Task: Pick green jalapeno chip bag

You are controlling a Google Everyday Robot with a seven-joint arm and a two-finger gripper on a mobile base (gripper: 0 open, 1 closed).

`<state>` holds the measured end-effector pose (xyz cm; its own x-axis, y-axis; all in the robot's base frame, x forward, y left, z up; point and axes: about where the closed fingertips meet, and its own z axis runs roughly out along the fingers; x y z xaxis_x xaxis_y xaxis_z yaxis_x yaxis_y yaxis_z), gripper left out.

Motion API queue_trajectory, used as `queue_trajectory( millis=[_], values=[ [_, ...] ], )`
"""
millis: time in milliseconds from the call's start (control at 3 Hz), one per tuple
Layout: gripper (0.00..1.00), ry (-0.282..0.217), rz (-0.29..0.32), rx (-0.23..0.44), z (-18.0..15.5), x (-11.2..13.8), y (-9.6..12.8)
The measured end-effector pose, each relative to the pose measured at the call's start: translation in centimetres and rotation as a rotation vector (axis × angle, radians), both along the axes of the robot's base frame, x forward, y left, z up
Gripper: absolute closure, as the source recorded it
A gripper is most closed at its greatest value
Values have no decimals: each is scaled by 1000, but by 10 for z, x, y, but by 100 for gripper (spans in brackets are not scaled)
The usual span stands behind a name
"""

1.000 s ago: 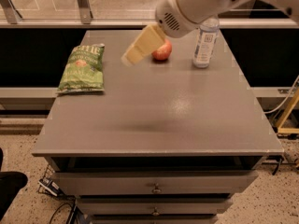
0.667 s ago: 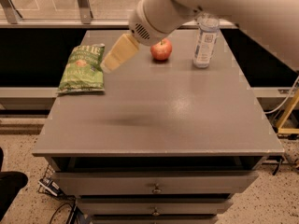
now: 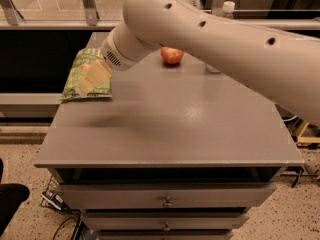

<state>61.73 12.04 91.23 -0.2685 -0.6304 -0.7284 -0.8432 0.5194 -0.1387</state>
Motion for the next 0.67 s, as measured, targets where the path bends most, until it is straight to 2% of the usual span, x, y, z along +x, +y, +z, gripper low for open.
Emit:
queue_trajectory(
  millis=[667],
  values=[
    [0,1,97,21,-43,24,64]
  ],
)
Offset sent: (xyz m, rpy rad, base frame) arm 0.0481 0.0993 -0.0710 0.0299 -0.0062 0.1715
